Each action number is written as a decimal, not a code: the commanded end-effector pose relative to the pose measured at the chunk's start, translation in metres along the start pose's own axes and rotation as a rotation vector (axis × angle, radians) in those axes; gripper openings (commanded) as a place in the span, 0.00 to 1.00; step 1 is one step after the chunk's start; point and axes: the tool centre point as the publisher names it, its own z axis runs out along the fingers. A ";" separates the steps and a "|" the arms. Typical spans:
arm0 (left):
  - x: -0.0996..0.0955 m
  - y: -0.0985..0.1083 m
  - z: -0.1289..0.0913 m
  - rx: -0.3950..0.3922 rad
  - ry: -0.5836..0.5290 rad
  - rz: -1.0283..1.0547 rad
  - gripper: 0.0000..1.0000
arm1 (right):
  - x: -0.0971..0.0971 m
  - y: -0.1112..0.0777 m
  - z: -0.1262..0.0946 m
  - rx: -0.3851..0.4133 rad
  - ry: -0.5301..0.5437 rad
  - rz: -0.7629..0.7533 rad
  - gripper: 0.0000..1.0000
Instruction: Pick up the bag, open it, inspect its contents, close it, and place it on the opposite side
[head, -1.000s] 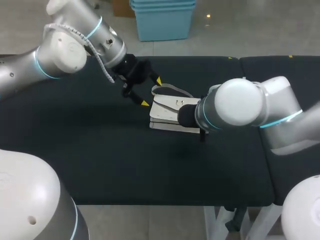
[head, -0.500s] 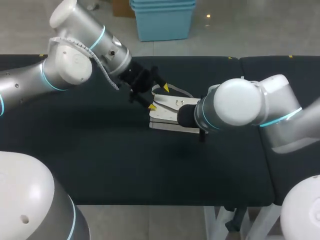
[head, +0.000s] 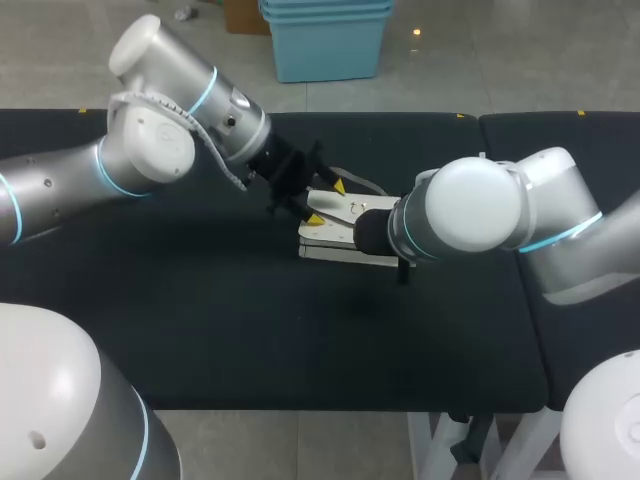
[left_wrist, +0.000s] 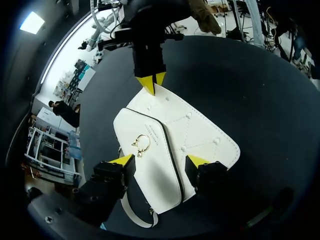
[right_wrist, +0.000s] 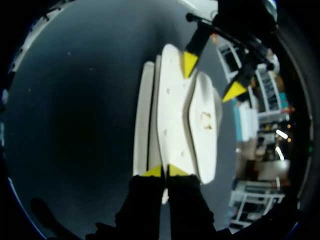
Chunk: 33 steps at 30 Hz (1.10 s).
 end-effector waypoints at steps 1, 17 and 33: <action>0.003 0.000 0.006 0.002 -0.020 0.009 0.56 | 0.002 0.000 0.002 -0.003 -0.003 0.001 0.00; -0.017 0.005 0.011 -0.096 -0.088 -0.053 0.00 | 0.002 0.000 0.002 -0.003 -0.003 0.001 0.00; -0.058 0.028 -0.016 0.016 0.025 -0.376 0.00 | 0.002 0.000 0.002 -0.003 -0.003 0.001 0.00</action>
